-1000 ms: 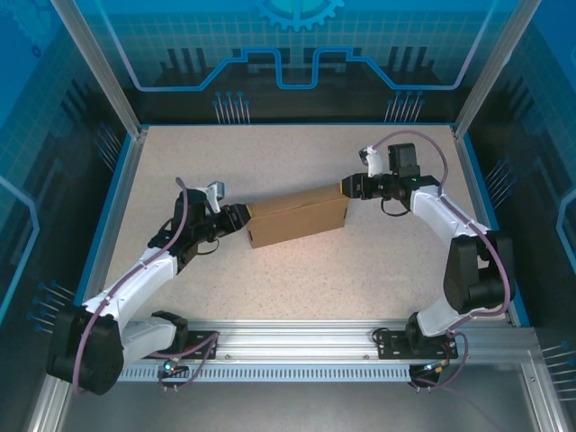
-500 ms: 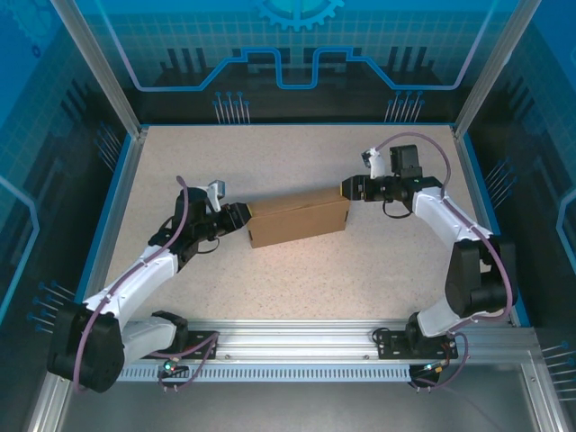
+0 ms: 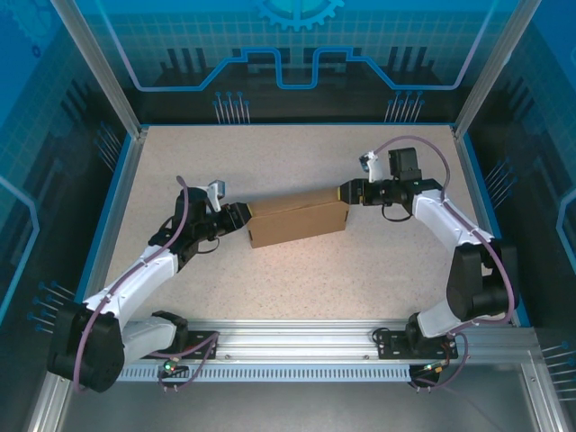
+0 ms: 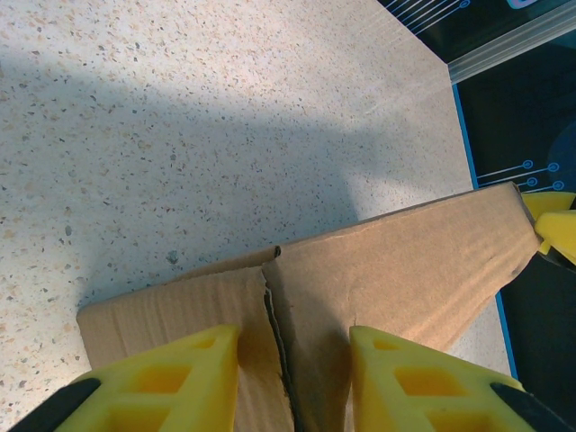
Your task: Fold the paper box
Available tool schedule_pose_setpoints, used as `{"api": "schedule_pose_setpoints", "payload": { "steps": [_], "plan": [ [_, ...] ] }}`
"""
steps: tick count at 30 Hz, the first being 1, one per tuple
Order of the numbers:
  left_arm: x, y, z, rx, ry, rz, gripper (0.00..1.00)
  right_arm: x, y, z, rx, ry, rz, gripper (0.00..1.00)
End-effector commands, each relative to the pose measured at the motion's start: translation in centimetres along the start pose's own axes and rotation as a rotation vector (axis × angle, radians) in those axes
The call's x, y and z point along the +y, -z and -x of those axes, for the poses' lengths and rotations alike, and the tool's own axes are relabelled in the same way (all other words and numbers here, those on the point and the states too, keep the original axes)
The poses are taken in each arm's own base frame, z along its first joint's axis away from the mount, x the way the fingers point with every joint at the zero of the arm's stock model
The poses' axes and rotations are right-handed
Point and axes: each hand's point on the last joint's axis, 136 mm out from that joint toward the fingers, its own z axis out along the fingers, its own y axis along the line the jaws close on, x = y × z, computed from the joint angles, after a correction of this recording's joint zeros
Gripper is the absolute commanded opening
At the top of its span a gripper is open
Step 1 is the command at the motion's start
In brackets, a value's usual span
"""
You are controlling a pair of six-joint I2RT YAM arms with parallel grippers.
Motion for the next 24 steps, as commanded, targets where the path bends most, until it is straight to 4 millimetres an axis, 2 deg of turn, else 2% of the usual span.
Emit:
{"api": "schedule_pose_setpoints", "payload": {
  "steps": [1, 7, 11, 17, 24],
  "plan": [
    [2.0, -0.4, -2.9, 0.107, 0.029, 0.070, 0.36, 1.7, 0.2, -0.4, 0.005, 0.010, 0.051, 0.53],
    [2.0, -0.4, -3.0, 0.107, 0.025, 0.069, 0.36, 0.4, -0.4, -1.6, 0.031, 0.004, 0.008, 0.46],
    [1.7, -0.4, -2.7, 0.099, 0.023, 0.059, 0.36, 0.5, -0.6, -1.8, 0.031, -0.002, 0.019, 0.45],
    [-0.2, -0.6, -1.2, 0.067, 0.025, 0.000, 0.36, 2.5, 0.3, 0.4, -0.028, 0.015, 0.077, 0.45],
    [-2.7, -1.0, 1.9, 0.017, 0.006, -0.053, 0.37, 4.7, 0.7, 3.2, -0.095, 0.018, 0.157, 0.48]
  ]
}}
